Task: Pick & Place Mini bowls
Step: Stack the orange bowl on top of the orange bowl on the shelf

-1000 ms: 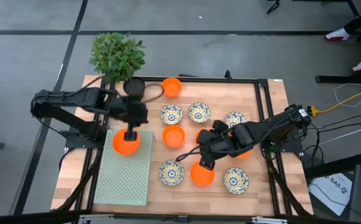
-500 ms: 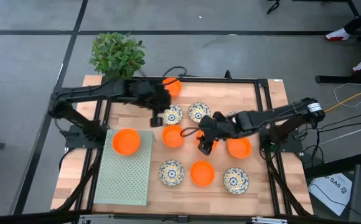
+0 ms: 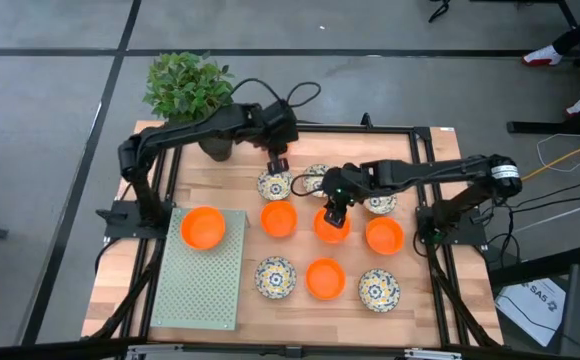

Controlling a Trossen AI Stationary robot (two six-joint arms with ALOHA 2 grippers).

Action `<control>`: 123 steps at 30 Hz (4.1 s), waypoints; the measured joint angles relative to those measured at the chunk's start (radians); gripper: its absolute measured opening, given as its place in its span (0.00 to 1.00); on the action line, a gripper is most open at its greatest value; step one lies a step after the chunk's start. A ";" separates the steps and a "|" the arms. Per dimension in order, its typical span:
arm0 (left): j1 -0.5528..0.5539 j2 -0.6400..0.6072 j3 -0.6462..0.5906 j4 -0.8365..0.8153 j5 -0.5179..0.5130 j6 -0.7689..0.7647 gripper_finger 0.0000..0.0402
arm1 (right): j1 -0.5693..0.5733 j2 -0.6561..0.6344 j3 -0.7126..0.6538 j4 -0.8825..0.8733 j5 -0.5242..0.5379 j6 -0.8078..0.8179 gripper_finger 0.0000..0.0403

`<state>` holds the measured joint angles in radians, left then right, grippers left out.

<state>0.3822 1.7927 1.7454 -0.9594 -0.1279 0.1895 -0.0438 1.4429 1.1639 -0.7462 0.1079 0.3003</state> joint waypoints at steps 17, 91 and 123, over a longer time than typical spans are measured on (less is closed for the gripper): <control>0.091 0.219 0.000 0.024 0.048 0.026 0.38 | -0.197 -0.170 -0.176 0.203 -0.108 -0.075 0.53; 0.077 0.367 -0.005 0.087 0.174 0.279 0.02 | -0.209 -0.175 -0.175 0.301 -0.073 -0.095 0.53; 0.071 0.367 -0.005 0.154 0.126 0.304 0.04 | -0.210 -0.179 -0.175 0.301 -0.074 -0.099 0.53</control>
<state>0.4530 2.1593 1.7405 -0.8055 -0.0018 0.4933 -0.2541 1.2644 0.9886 -0.4449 0.0341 0.2012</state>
